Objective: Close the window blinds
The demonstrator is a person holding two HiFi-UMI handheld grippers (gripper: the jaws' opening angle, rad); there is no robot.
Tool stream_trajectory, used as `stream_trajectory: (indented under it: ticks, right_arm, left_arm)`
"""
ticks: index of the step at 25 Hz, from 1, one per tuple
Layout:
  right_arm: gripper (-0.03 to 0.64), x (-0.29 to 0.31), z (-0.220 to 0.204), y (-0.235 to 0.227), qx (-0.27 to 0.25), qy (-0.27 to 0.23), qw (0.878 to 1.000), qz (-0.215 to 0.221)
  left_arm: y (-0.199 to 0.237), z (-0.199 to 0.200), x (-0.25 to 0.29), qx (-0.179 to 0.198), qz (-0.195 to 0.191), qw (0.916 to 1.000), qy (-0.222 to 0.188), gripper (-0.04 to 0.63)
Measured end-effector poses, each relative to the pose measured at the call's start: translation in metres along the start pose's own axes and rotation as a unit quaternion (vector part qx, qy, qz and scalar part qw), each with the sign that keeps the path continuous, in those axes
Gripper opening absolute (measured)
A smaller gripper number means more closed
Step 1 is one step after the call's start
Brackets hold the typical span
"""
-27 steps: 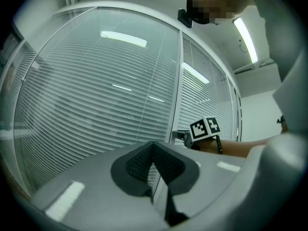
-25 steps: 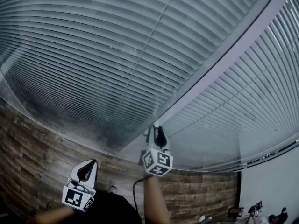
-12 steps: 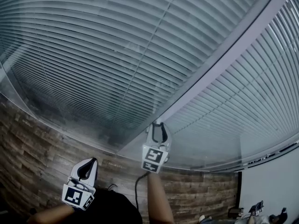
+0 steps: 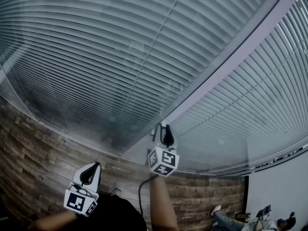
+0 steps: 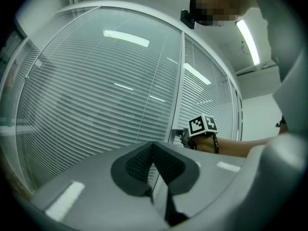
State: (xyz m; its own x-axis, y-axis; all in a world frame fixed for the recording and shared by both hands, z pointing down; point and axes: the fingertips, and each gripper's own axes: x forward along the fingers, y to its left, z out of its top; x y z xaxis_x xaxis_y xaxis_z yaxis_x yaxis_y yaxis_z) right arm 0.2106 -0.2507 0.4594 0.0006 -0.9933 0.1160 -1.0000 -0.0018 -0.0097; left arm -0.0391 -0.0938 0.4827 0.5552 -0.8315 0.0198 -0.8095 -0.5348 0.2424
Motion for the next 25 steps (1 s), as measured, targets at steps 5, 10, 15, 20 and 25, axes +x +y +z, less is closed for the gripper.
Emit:
stream_trajectory:
  ticks: [5,10,15,20,25]
  right_arm:
    - [0.13,-0.004,-0.001,-0.002,0.107,-0.014,0.994,0.012]
    - [0.138,-0.014,0.015,0.002,0.024,-0.012,1.0,0.006]
    - [0.116,-0.057,0.027,0.019,-0.038,-0.031,0.999,0.0]
    - [0.002,-0.112,0.033,0.043,-0.03,-0.035,0.999,0.019]
    - [0.002,-0.16,0.019,0.059,-0.041,-0.027,0.999,0.012]
  left_arm:
    - [0.002,0.0,-0.004,-0.001,-0.003,1.0,-0.002,0.002]
    - [0.001,0.014,-0.006,-0.003,-0.002,1.0,-0.006,0.002]
    - [0.0,0.02,-0.007,0.001,-0.014,0.9998,-0.012,0.002]
    - [-0.015,0.033,-0.002,-0.003,-0.042,0.9989,-0.018,0.002]
    - [-0.025,0.035,0.001,0.002,-0.078,0.9968,-0.017,0.002]
